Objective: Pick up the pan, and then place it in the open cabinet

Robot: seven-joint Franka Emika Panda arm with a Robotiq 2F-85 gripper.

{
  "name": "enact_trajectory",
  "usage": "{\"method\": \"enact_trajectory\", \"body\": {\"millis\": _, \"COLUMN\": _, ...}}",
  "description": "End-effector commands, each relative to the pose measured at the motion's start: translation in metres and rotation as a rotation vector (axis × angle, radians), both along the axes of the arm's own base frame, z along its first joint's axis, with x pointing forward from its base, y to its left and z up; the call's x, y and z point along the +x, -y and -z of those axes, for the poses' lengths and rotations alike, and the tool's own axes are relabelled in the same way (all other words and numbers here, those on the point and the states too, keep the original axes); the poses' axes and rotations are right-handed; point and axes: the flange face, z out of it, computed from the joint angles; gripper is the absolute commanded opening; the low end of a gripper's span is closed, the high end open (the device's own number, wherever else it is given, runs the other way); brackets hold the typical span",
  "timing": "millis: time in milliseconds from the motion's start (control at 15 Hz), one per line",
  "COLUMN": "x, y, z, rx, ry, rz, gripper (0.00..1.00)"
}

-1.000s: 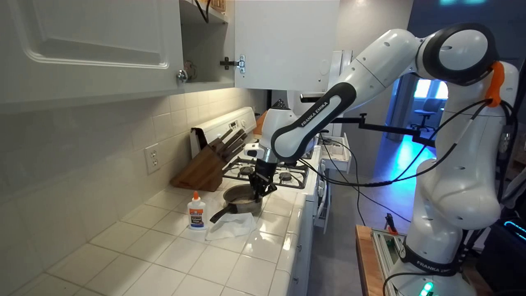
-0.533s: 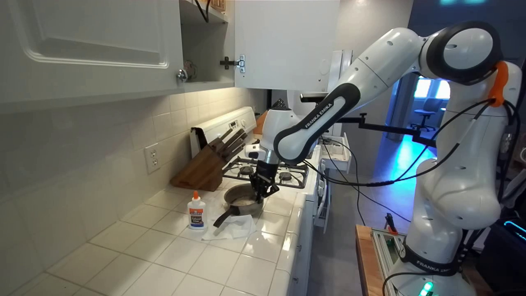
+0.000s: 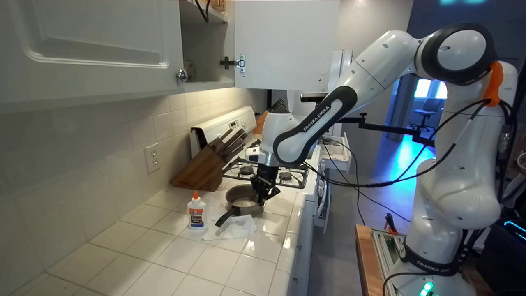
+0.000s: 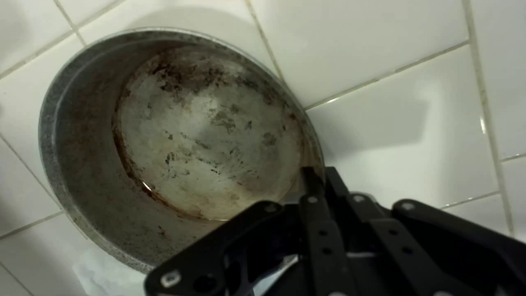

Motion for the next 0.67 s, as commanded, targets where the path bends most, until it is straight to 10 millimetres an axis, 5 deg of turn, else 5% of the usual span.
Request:
{"method": "enact_trajectory", "body": {"millis": 0, "x": 0.003, "y": 0.006, "z": 0.009, "rx": -0.016, "ry": -0.022, "rz": 0.006, "gripper": 0.32}}
{"method": "enact_trajectory", "body": {"millis": 600, "x": 0.007, "y": 0.015, "z": 0.021, "rx": -0.019, "ry": -0.032, "rz": 0.020, "gripper": 0.88}}
